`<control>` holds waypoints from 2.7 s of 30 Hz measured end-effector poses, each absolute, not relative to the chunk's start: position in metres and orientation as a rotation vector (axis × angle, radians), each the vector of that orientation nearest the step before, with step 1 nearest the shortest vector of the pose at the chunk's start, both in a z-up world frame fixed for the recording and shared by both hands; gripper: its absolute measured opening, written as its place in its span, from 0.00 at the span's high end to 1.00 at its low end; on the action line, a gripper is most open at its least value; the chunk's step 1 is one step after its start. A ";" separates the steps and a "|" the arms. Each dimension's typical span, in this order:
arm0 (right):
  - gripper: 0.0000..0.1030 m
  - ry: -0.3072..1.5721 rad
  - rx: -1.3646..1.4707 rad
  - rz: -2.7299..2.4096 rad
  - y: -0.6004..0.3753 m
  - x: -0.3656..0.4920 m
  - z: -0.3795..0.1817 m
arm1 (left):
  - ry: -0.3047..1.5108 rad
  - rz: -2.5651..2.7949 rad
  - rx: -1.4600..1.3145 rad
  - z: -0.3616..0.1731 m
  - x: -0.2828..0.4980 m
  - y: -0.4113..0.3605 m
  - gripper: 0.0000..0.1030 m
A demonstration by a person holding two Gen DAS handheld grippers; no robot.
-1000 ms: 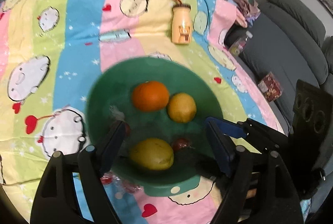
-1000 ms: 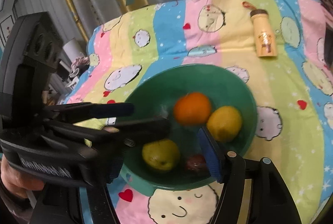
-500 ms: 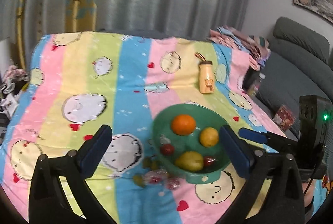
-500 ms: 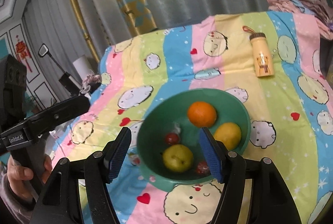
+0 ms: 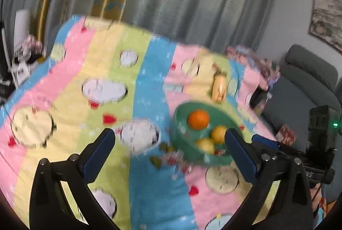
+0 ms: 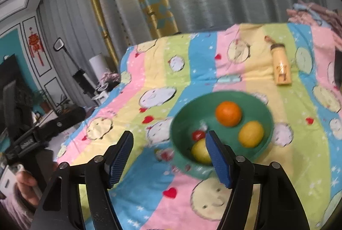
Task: Organize fruits
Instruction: 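Withdraw both grippers from the basin toward the remaining fruits, then grasp a wrapped red fruit with the right gripper while the left grasps another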
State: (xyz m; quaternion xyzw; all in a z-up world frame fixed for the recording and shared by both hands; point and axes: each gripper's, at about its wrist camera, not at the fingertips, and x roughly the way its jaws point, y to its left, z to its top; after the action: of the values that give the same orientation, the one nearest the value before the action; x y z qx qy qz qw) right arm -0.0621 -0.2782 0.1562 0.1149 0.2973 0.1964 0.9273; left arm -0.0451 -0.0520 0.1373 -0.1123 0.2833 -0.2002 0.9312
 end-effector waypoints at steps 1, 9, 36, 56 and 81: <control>0.30 0.630 0.235 0.413 -0.273 -0.063 0.150 | 0.629 -0.420 -0.233 0.129 -0.040 -0.054 0.00; 0.30 0.827 0.157 0.473 -0.232 -0.056 0.098 | 0.672 -0.451 -0.105 0.096 -0.035 -0.066 0.01; 0.61 0.898 0.300 0.269 -0.232 0.008 0.040 | 0.741 -0.543 -0.131 0.061 -0.016 -0.049 0.03; 0.69 0.931 0.291 0.394 -0.259 -0.040 0.052 | 0.803 -0.632 0.219 0.038 0.018 -0.127 0.29; 0.69 0.936 0.319 0.426 -0.267 -0.047 0.055 | 0.851 -0.618 0.301 0.021 0.033 -0.143 0.67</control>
State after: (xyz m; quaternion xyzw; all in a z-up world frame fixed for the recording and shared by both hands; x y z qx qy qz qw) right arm -0.0465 -0.2670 0.0554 0.1519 0.4455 0.2027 0.8587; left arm 0.0327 -0.1432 0.0213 0.1429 0.4047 -0.2938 0.8541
